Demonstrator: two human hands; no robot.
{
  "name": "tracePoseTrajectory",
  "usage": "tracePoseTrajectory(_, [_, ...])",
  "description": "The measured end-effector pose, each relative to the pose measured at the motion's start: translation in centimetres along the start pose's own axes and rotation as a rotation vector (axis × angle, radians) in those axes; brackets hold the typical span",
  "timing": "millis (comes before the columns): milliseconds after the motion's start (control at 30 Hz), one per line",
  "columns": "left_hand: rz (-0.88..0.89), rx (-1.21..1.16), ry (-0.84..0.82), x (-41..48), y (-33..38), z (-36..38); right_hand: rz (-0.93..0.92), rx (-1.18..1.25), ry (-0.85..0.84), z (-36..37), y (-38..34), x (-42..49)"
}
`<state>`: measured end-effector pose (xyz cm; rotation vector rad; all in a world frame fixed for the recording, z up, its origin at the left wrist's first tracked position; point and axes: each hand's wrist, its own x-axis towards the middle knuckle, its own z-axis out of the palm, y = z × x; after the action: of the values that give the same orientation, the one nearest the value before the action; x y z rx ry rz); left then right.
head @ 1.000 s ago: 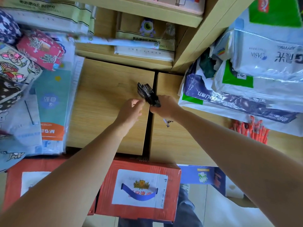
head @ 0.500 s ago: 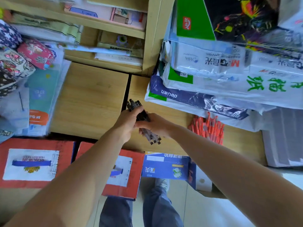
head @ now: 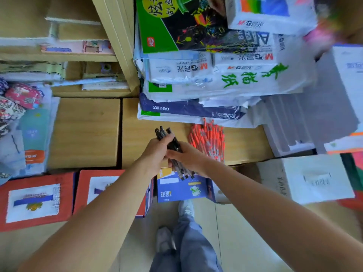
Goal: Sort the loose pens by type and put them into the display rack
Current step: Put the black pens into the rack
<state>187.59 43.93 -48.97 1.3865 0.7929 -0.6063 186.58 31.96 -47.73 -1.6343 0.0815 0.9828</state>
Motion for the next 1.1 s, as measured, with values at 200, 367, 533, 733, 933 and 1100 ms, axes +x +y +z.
tracePoseTrajectory(200, [-0.029, 0.134, -0.138, -4.3, -2.6, 5.9, -0.009, 0.039, 0.086, -2.8, 3.9, -8.1])
tracePoseTrajectory(367, [-0.007, 0.206, -0.216, -6.9, -4.1, 13.9, -0.028, 0.263, 0.190, -7.4, 7.9, -14.4])
tracePoseTrajectory(533, [0.022, 0.266, -0.291, -9.7, -5.8, 23.6, -0.048, 0.257, 0.250, -14.5, 11.3, -21.5])
tracePoseTrajectory(733, [0.083, 0.339, -0.327, -13.3, -8.6, 37.3, 0.029, 0.090, 0.460, -24.5, 17.4, -30.0])
tracePoseTrajectory(933, [0.035, 0.198, -0.349, -16.8, -9.4, 49.7, 0.022, 0.216, 0.584, -32.8, 20.7, -37.1])
tracePoseTrajectory(1100, [-0.026, 0.060, -0.388, -17.5, -7.9, 57.8, -0.041, 0.330, 0.682, -39.0, 21.1, -39.9])
